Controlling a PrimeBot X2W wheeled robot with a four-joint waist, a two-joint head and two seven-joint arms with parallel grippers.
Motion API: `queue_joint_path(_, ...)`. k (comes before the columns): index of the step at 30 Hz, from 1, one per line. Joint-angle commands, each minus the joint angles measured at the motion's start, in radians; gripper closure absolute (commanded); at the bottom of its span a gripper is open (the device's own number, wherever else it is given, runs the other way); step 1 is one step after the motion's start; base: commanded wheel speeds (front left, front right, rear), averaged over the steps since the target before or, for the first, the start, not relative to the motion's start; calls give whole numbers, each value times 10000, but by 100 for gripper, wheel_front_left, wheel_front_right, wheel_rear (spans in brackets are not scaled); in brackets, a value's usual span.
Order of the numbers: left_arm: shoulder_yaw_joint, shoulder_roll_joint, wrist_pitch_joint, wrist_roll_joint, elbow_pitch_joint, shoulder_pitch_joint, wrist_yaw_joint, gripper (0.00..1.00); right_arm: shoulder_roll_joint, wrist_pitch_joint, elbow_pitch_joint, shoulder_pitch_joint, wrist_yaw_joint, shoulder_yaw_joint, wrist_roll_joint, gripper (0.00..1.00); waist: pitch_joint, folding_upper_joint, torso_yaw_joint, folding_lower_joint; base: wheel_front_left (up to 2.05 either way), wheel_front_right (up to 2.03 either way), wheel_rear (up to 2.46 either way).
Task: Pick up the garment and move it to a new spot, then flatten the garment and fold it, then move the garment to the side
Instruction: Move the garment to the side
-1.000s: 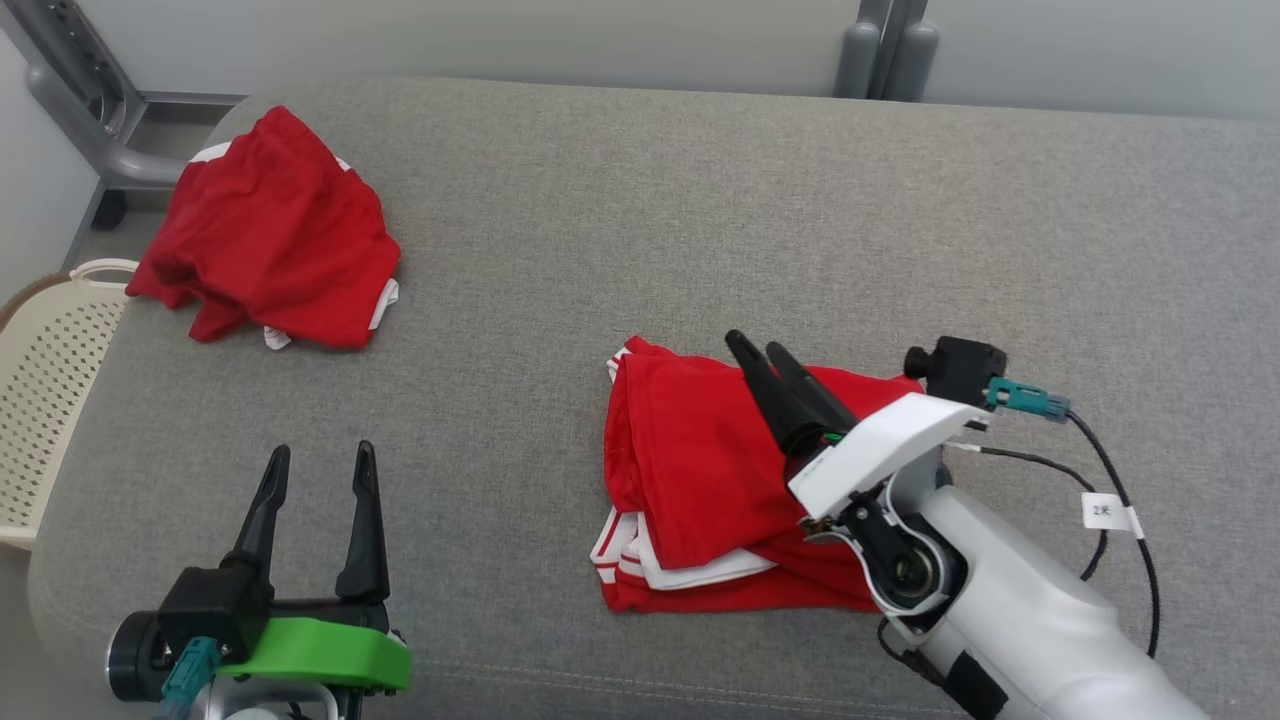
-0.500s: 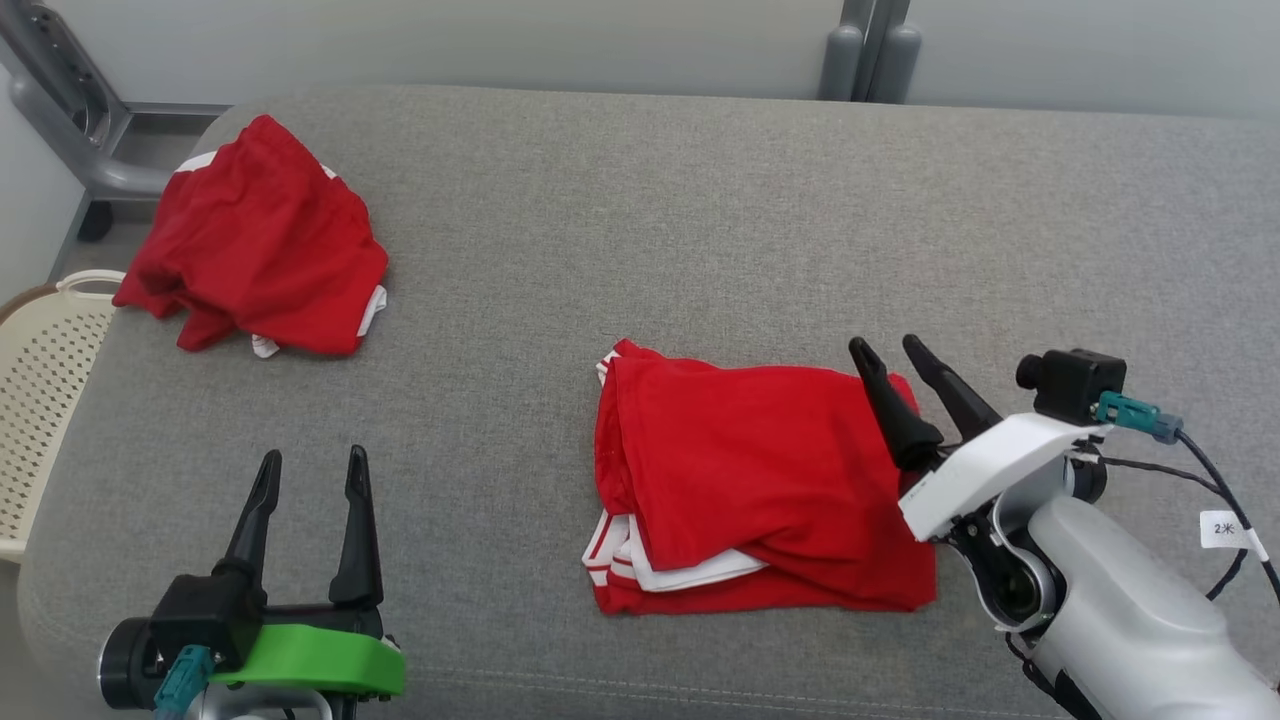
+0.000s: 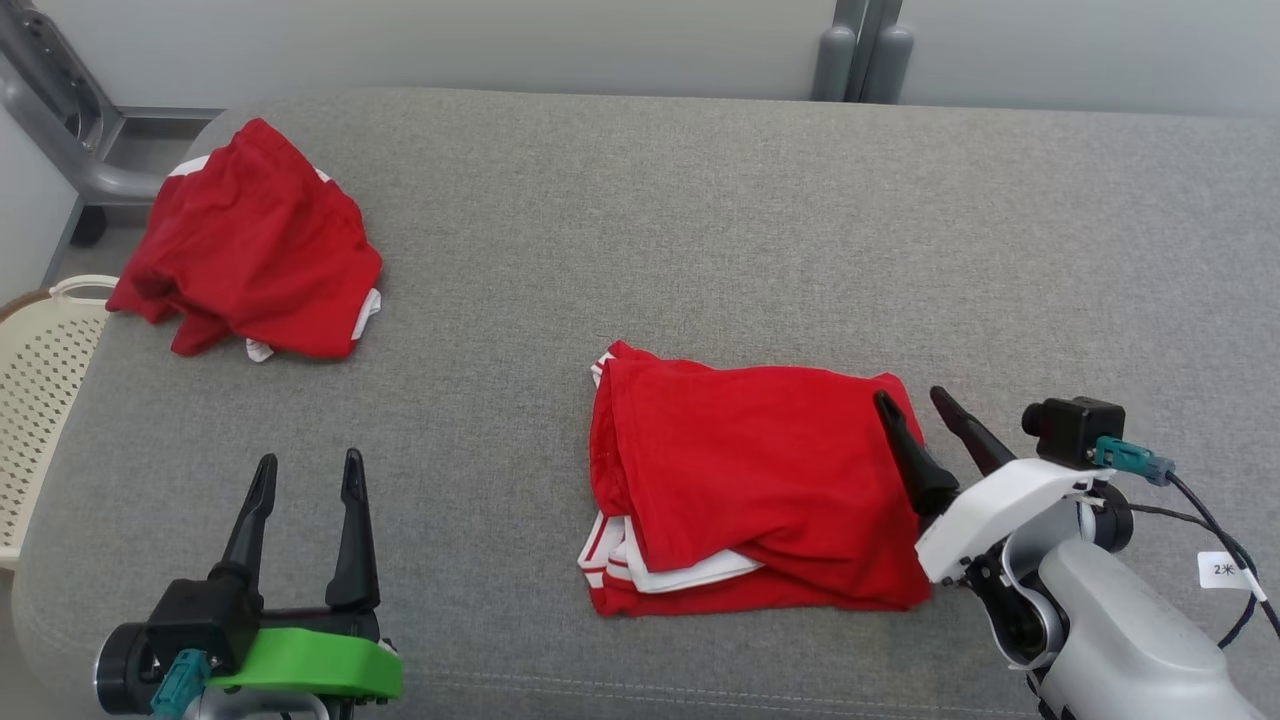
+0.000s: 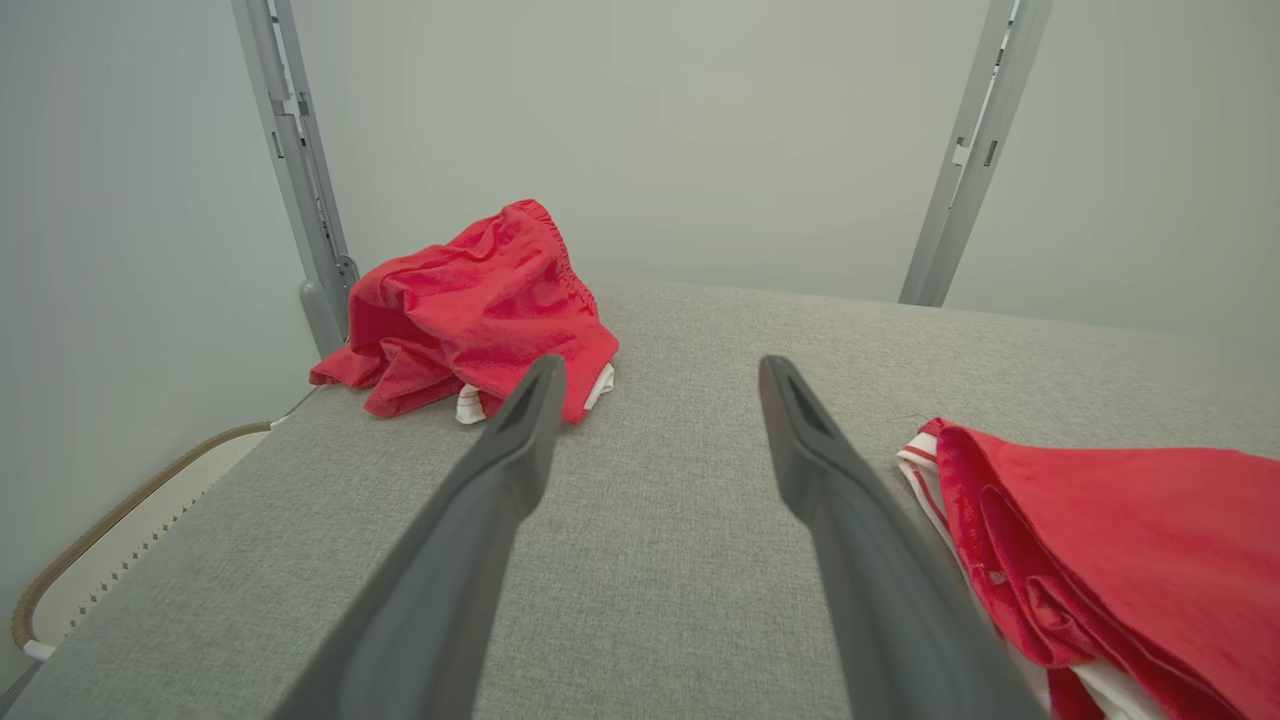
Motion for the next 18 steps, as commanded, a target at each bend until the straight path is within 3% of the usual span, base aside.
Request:
queue_joint_path(1,39,1,-29,10,-48,112,46,0,-38,126,198,173,0,-105,-161,0,-17,0,-19,0,0,0,0)
queue_joint_path(18,-110,1,-29,-162,-2,-77,87,0,41,2470,593,66,0,-470,-68,0,174,0,-52,0,0,0,0)
